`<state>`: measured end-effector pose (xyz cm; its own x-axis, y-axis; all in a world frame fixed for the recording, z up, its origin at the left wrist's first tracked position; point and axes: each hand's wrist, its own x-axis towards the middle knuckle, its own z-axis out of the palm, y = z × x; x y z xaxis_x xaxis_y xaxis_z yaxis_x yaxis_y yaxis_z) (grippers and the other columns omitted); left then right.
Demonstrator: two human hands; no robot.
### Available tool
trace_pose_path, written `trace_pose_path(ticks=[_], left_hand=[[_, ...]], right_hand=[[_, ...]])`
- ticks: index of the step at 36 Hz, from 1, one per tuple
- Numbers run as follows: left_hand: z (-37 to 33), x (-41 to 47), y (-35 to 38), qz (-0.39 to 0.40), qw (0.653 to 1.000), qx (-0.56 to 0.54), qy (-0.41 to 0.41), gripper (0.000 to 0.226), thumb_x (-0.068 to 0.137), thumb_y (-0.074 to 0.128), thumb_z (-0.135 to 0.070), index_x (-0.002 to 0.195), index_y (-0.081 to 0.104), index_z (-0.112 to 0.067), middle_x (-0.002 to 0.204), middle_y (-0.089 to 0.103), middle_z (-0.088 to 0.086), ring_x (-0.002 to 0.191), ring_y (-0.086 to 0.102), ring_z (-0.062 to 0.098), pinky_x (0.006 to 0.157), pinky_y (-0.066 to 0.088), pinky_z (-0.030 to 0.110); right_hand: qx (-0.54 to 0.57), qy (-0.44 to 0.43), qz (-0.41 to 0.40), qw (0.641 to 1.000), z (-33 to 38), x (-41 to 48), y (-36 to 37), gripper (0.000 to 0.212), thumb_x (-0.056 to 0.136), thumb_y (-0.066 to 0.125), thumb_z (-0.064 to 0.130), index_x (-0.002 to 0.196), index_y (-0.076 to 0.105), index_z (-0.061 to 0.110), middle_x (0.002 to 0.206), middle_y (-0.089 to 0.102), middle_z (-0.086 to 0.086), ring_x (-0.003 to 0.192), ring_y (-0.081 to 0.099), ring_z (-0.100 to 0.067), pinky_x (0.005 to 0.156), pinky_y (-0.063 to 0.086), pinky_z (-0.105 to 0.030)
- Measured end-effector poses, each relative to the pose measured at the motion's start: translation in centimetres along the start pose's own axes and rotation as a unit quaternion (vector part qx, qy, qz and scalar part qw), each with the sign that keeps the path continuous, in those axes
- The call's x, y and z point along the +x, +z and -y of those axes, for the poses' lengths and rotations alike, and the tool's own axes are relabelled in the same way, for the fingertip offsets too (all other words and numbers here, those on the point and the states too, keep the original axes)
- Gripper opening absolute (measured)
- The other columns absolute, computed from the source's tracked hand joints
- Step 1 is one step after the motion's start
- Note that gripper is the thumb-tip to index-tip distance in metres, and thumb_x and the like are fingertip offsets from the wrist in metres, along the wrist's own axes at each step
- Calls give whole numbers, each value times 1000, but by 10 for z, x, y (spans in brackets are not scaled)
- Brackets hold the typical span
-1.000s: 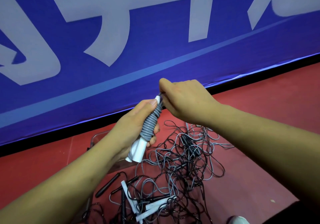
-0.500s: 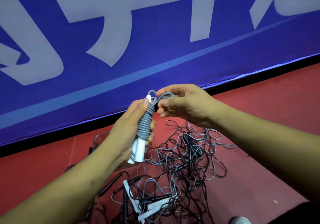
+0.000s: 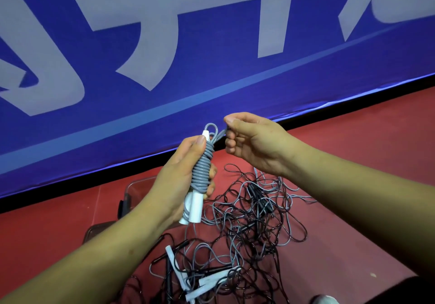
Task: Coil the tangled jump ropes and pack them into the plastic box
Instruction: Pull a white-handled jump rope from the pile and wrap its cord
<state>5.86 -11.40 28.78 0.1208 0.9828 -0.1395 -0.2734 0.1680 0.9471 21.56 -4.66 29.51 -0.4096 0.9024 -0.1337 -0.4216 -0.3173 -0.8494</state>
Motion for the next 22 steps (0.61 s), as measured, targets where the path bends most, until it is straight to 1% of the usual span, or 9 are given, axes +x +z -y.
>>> trace_pose_path(ticks=[2, 4, 6, 9, 11, 13, 17, 19, 22], left_hand=[[0, 1, 0, -5, 1000, -16, -3, 24, 86, 58, -46, 95, 60, -24, 64, 47, 13, 43, 43, 21, 38, 40, 23], [-1, 2, -1, -7, 1000, -24, -4, 24, 87, 58, -48, 96, 60, -25, 63, 47, 12, 43, 42, 21, 39, 40, 23], [-2, 3, -4, -13, 1000, -25, -1, 25, 88, 58, -48, 96, 59, -24, 63, 47, 12, 44, 42, 20, 39, 39, 22], [-4, 3, -7, -25, 999, -18, 11, 32, 86, 58, -48, 103, 55, -21, 63, 47, 12, 44, 42, 21, 39, 39, 22], [-5, 4, -7, -28, 999, -11, 19, 38, 85, 58, -50, 109, 55, -20, 63, 48, 12, 44, 42, 21, 40, 39, 22], [-5, 5, -7, -26, 999, -4, 23, 39, 85, 58, -51, 111, 57, -21, 64, 49, 12, 45, 43, 21, 42, 39, 22], [-3, 7, -9, -28, 999, -5, 24, 37, 89, 60, -50, 113, 60, -21, 78, 51, 17, 48, 46, 21, 46, 41, 24], [-2, 6, -10, -26, 999, -4, 20, 37, 90, 59, -49, 113, 59, -21, 80, 51, 17, 48, 46, 21, 46, 41, 24], [-3, 5, -10, -18, 1000, -11, 5, 35, 89, 58, -50, 110, 58, -22, 70, 50, 13, 45, 44, 21, 42, 40, 23]], right_hand=[[17, -4, 16, 1000, 2, -2, 3, 8, 93, 62, 12, 95, 59, 5, 62, 49, -4, 55, 47, -14, 57, 46, -25], [-23, -19, 20, 999, 3, -3, 5, 16, 94, 61, 19, 92, 64, 4, 61, 49, -4, 55, 46, -15, 58, 44, -25], [-174, -59, 2, 983, 7, -5, 5, 26, 96, 58, 29, 90, 70, 6, 58, 50, -5, 54, 43, -16, 56, 41, -23], [-455, -139, -4, 880, 19, -11, 8, 32, 98, 57, 34, 85, 74, 11, 50, 53, -2, 50, 39, -13, 52, 35, -22], [-498, -162, 24, 852, 25, -13, 13, 29, 98, 55, 30, 86, 71, 10, 48, 56, -4, 47, 40, -14, 49, 35, -24], [-472, -161, 54, 865, 25, -15, 19, 24, 99, 55, 25, 91, 68, 7, 51, 60, -7, 48, 44, -15, 50, 37, -24], [-365, -115, 126, 915, 19, -12, 17, 19, 96, 59, 10, 106, 60, -7, 62, 65, -10, 60, 56, -13, 66, 49, -19], [-349, -101, 138, 922, 17, -11, 15, 21, 95, 59, 4, 111, 55, -10, 66, 66, -12, 60, 59, -9, 66, 49, -17], [-346, -113, 126, 923, 16, -12, 12, 17, 95, 57, 1, 110, 57, -8, 69, 66, -12, 61, 60, -9, 67, 49, -18]])
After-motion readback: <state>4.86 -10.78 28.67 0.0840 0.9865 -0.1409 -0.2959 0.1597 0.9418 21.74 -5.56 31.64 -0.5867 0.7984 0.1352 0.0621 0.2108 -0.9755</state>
